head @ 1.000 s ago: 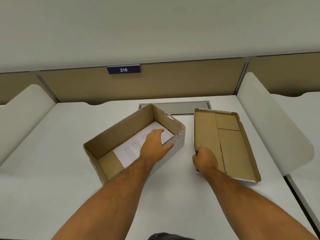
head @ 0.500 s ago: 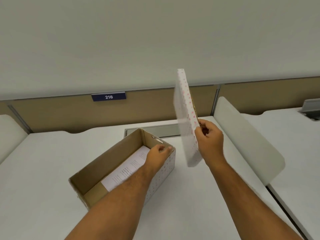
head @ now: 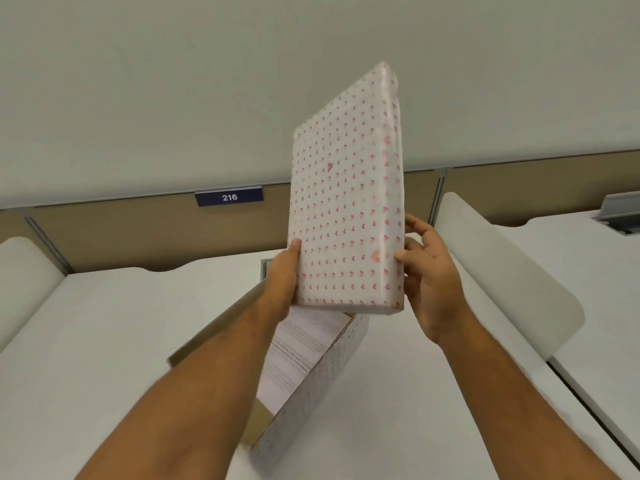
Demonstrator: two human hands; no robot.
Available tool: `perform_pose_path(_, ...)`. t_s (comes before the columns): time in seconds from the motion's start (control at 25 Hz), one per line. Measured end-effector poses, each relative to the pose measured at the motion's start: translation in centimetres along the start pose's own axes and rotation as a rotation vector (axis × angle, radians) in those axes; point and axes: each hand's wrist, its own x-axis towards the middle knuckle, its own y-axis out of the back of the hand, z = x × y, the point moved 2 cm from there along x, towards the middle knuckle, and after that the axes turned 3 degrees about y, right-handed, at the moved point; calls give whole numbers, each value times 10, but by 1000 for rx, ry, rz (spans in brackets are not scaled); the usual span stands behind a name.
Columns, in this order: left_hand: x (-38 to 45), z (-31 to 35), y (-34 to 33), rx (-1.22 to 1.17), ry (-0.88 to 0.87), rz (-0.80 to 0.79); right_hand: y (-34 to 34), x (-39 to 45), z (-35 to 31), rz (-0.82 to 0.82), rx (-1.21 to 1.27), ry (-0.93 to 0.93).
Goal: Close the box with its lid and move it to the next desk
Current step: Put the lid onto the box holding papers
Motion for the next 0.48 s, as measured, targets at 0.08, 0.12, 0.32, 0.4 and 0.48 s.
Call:
perform_pose_path(0.08,5,5,39,165,-94,51,-3,-4,22,-2,-40,-77)
perform_pose_path(0.12,7,7,61,287,-136,65,-7,-8,34,15,-70,-124)
perform_pose_path(0.32,19,-1,161,968,-112,66,-39,-46,111,17,-310,-406)
perform_pose_path(0.4,20,-15,191,1116,-78,63,-51,-66,142,18,-373,-474)
perform_pose_path(0.48,19,-29,208,1186,-55,45,-59,-79,160,40,-396,-511)
